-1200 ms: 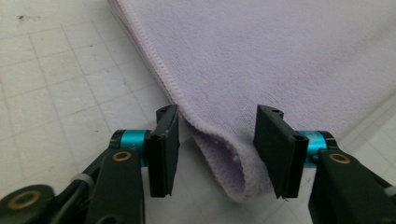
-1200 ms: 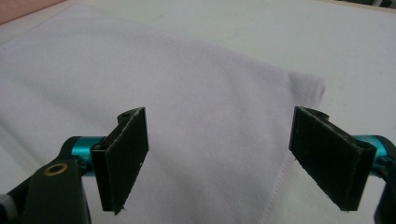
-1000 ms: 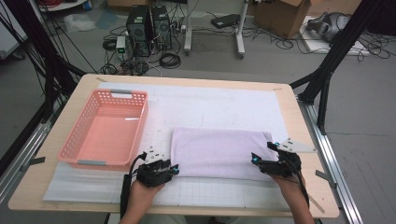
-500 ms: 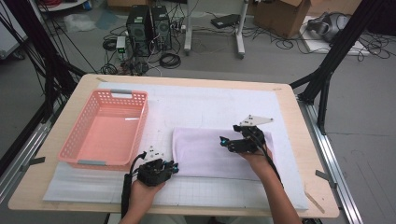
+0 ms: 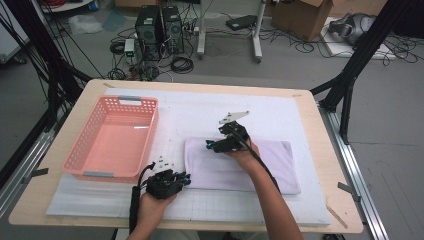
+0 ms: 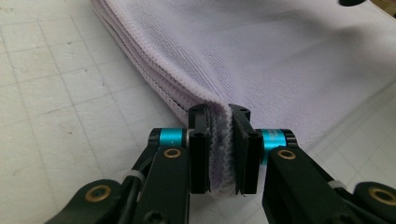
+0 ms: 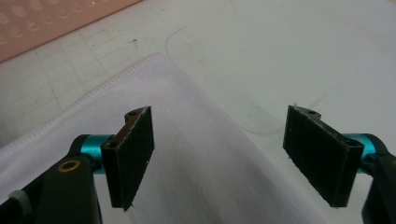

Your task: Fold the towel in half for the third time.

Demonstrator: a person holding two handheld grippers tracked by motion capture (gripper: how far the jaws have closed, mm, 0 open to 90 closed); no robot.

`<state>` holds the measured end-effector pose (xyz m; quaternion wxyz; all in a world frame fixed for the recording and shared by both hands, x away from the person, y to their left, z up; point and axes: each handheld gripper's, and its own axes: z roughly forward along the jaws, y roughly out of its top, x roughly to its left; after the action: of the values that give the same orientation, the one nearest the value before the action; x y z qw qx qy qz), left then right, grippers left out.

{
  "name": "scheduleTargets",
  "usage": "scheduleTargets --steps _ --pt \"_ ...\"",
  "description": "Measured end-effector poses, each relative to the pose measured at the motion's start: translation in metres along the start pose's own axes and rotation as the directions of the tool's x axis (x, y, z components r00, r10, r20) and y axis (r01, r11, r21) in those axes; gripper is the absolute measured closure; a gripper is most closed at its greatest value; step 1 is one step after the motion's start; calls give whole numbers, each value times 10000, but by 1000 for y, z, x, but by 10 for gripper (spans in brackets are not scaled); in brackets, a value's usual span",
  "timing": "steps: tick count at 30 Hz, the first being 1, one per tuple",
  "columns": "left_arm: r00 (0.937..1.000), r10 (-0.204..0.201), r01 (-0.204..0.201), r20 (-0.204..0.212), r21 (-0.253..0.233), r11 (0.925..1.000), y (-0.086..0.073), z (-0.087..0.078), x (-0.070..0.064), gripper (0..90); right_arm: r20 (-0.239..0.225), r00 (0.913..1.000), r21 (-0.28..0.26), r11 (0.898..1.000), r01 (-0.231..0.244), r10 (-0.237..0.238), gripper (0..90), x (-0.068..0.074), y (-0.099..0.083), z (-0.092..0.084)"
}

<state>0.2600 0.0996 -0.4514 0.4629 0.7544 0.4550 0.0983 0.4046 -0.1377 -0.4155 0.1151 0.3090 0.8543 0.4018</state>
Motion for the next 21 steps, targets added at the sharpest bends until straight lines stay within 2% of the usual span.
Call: scheduleTargets --steps 7,11,16,19,20,21 --pt "9999 -146 146 64 -47 9999 0 -2 2 789 -475 9983 494 9982 347 -324 287 16 22 36" --pt "9998 -201 201 75 11 9998 0 -2 2 790 -692 9964 932 9942 544 -480 373 24 28 54" --pt "9996 -261 261 53 24 9997 -1 -3 3 791 -732 9951 1383 9874 768 -671 467 31 32 68" --pt "9995 -316 315 53 29 9995 -1 -4 4 792 -972 9937 1424 9874 689 -553 585 29 33 69" --pt "9994 -336 336 19 29 9994 -1 -4 5 792 -962 9934 1438 9866 767 -632 658 30 33 68" --pt "9995 -328 328 -3 34 9995 -1 -5 5 793 -877 9918 1475 9834 1053 -931 755 32 34 67"
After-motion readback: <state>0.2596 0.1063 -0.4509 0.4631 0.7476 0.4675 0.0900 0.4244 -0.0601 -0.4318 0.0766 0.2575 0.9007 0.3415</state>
